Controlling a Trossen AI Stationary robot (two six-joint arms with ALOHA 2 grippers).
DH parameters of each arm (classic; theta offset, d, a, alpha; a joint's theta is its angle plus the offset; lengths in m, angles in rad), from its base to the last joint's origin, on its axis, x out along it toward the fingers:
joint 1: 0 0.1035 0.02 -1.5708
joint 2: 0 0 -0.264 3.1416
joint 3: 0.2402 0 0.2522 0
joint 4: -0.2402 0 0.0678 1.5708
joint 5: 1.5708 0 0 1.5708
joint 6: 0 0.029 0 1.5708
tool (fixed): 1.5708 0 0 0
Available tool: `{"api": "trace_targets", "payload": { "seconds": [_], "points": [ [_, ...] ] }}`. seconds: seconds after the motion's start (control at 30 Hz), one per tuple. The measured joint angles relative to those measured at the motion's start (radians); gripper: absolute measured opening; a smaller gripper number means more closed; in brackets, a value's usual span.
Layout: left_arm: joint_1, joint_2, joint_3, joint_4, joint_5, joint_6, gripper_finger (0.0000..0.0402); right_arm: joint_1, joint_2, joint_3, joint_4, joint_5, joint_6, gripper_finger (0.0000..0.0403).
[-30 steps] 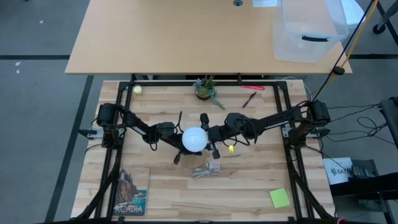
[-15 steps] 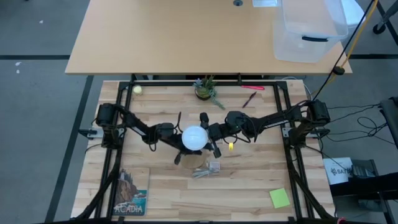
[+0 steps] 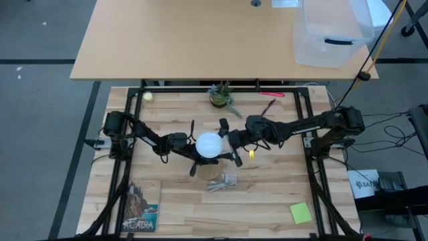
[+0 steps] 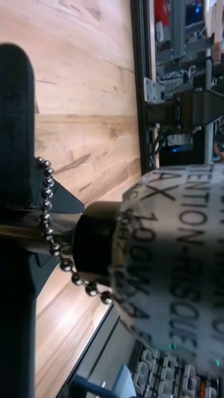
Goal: Screw lightbulb
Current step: Remove the lightbulb from the lamp
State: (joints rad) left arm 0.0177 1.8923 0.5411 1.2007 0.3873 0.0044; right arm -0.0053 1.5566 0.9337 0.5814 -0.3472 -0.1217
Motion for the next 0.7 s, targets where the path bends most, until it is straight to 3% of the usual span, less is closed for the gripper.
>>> {"api": "trace_targets", "payload": {
  "seconds": [0.43,0.53,0.7],
  "points": [
    [0.0,0.0,0.0,0.002,-0.169,-0.021,0.0022,-0.069,-0.125,0.0,-0.3,0.014,-0.004,0.0267],
    [0.001,0.0,0.0,0.002,-0.224,-0.023,0.0022,-0.013,-0.105,0.0,-0.301,0.136,-0.005,0.0267],
    [0.001,0.0,0.001,0.007,-0.278,-0.023,0.0022,0.085,-0.065,0.0,-0.231,0.51,-0.007,0.0267]
  ]
}}
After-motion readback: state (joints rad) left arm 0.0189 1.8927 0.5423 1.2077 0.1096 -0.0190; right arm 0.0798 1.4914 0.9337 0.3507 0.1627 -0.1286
